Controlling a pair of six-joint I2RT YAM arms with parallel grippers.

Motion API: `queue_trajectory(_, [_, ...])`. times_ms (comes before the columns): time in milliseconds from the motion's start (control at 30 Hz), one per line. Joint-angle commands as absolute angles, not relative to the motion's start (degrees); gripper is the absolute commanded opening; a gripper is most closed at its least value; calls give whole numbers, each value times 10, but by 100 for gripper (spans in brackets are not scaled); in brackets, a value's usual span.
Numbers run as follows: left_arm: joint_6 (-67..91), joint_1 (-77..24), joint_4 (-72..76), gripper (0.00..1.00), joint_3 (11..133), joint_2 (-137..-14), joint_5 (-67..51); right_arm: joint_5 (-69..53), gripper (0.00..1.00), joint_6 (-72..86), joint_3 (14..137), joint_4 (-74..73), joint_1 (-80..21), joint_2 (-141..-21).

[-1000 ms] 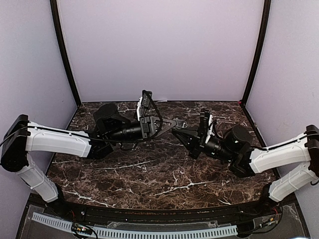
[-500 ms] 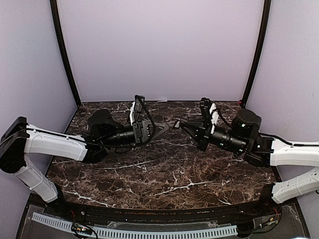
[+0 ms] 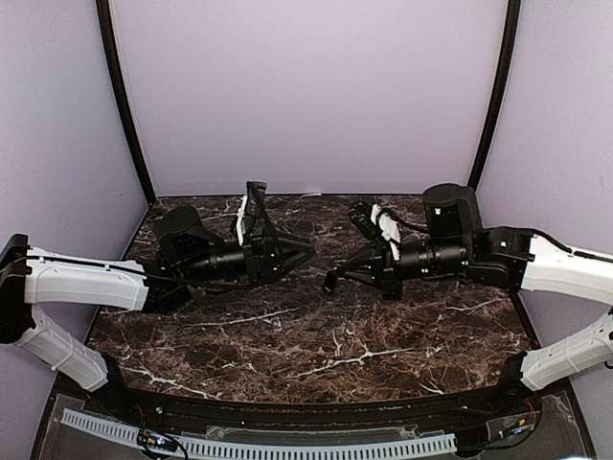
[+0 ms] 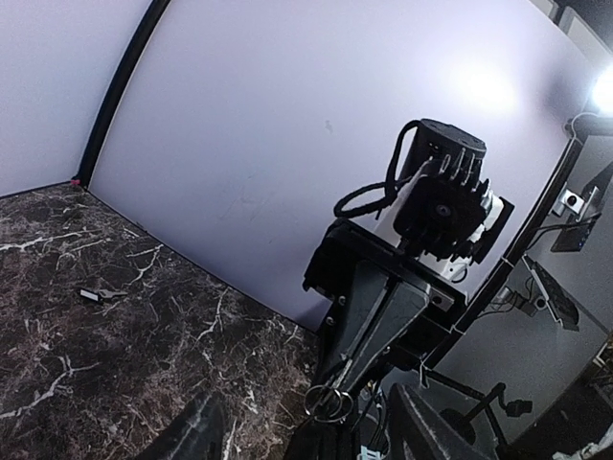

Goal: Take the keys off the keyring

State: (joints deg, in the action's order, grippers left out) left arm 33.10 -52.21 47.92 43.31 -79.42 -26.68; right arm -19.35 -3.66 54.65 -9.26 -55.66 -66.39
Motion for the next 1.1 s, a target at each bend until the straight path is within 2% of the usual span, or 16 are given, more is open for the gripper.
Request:
queue_trajectory(0, [268,-520,474,59,432,-785,-332,-241,0,-20,573,-102,-554,-669])
queue_trajectory(200, [256,-521,498,56,431,-790,-378,-254,0,-7,571,-83,-554,-673])
queue_trajectory(833, [279,-543,572,59,476,-883,-474,-331,0,26,567,-27,-549,-664])
queue_trajectory(1067, [299,-548,609,31,476,-897,-502,-383,0,48,554,-8,-518,-660])
